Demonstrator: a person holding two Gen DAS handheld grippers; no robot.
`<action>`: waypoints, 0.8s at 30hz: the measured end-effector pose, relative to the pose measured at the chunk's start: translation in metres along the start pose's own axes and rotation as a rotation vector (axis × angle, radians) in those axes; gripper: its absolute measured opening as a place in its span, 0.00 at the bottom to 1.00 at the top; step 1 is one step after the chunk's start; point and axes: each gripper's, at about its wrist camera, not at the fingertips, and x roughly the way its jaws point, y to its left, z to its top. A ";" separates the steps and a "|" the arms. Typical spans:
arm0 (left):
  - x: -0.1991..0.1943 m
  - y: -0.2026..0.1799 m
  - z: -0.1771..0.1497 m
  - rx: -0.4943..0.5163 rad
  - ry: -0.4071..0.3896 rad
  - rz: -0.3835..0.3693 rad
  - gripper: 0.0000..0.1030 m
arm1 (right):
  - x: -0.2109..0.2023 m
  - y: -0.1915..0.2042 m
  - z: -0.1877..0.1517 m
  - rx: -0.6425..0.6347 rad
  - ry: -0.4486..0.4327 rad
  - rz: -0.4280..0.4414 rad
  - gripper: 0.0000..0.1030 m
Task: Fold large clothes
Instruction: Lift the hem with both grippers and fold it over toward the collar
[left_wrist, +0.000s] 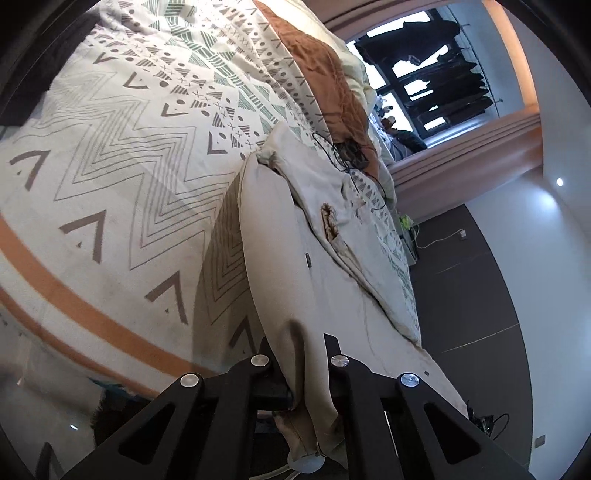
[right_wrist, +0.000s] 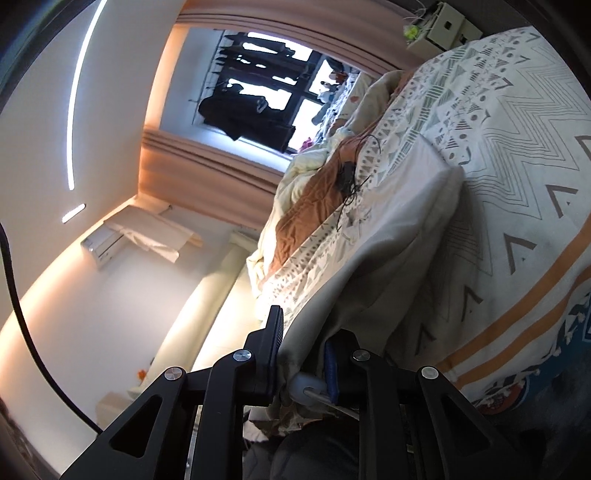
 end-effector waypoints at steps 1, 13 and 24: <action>-0.007 0.002 -0.004 0.000 -0.003 0.002 0.04 | 0.000 0.002 -0.003 -0.005 0.007 0.002 0.21; -0.077 0.026 -0.059 -0.031 -0.040 -0.037 0.03 | -0.020 0.028 -0.024 -0.040 0.019 0.076 0.21; -0.136 -0.034 -0.071 0.098 -0.122 -0.077 0.03 | -0.044 0.057 -0.024 -0.090 -0.005 0.150 0.20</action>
